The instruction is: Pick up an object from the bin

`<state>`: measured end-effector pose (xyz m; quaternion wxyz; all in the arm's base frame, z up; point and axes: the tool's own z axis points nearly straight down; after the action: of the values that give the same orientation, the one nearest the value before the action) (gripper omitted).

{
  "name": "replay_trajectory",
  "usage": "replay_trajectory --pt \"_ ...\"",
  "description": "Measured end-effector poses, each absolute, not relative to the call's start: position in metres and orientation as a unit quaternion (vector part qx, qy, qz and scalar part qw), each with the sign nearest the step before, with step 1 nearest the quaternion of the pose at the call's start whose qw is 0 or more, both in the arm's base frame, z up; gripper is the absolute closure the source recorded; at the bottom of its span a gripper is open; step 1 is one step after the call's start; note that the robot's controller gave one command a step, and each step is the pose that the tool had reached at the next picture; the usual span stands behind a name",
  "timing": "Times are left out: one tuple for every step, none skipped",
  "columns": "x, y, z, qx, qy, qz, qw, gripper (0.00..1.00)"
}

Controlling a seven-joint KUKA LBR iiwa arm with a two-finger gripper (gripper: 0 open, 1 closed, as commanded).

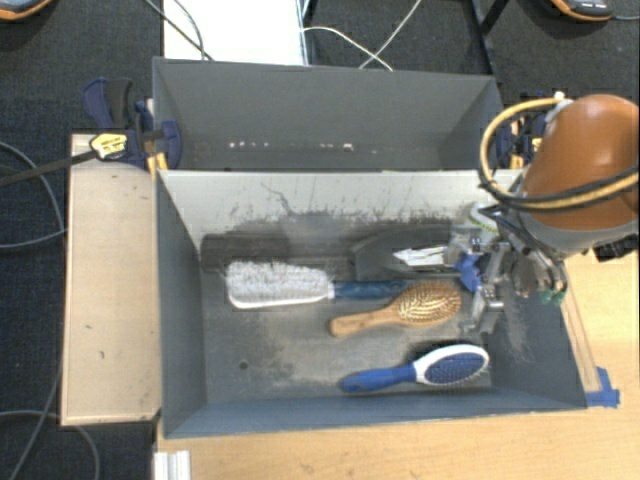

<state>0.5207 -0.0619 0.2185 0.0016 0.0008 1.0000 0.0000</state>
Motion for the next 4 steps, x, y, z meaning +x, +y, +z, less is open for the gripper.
replay_trajectory --pt "0.521 -0.062 0.218 0.0 1.0 0.0 0.001 0.0" --pt "0.507 -0.035 0.134 0.016 1.0 0.001 -0.001 0.0" --pt "0.515 -0.016 0.136 -0.029 1.0 -0.001 0.007 0.0" --pt "0.499 0.0 0.082 0.01 1.0 0.0 0.003 0.0"
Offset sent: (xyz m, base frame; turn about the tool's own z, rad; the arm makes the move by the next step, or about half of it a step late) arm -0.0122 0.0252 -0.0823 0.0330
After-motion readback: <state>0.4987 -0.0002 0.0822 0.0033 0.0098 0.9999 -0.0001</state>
